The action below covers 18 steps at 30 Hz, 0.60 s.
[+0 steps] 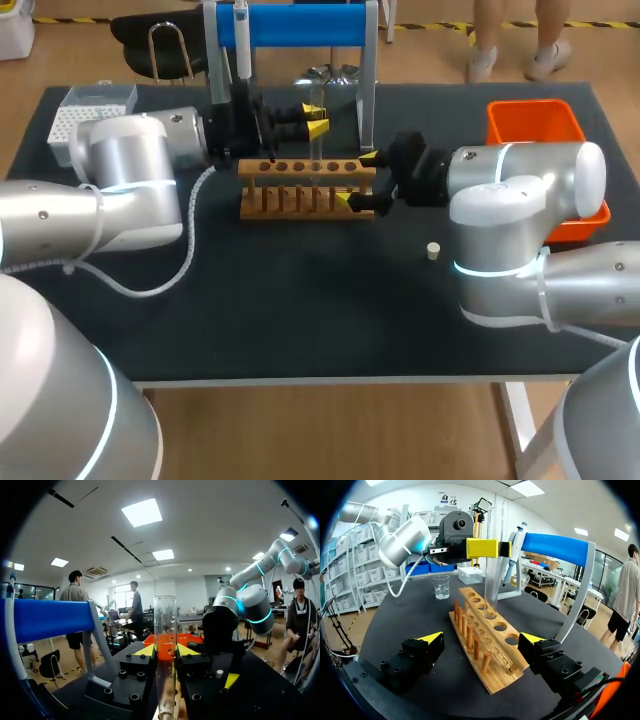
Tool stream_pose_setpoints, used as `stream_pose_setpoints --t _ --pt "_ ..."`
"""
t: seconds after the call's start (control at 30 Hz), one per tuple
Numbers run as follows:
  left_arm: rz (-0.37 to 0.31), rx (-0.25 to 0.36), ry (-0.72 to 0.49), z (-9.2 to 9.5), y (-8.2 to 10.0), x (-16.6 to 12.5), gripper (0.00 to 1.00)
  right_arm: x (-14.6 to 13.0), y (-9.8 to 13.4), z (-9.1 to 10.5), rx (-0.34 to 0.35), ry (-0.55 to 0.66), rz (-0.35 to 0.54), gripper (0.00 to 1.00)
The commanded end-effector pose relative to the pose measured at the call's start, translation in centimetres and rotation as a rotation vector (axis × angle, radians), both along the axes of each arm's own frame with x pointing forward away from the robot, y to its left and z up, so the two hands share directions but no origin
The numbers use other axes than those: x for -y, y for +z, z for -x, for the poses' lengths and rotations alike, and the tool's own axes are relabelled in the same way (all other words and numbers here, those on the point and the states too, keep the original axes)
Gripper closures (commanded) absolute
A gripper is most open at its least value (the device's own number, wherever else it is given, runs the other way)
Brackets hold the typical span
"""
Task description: Invert the test tube, pick up the pipette, mount the tip to pipette, aspirate from beaker and dispense into the tube, eject the tip, return the pipette, and cap with the stopper.
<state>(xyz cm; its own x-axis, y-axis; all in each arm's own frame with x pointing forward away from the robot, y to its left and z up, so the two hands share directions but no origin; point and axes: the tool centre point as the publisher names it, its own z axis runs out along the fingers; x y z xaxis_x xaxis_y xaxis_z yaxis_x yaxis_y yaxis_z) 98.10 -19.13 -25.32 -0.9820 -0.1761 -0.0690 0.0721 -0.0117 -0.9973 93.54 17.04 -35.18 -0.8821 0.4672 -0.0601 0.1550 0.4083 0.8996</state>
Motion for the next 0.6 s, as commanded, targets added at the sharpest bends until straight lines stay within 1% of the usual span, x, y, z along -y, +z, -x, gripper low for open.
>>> stream_pose_setpoints --t 0.03,0.3,0.6 --pt "-0.04 -0.006 -0.014 -0.2 0.5 -0.3 1.0 -0.1 -0.1 0.1 0.002 -0.003 -0.001 0.0" --pt "-0.1 -0.024 -0.013 -0.2 0.4 -0.9 1.0 -0.1 -0.1 0.1 0.002 -0.003 -0.001 0.0" --pt "-0.092 -0.033 -0.015 -0.3 -0.4 -0.6 1.0 -0.1 -0.1 0.1 0.002 -0.003 -0.001 0.0"
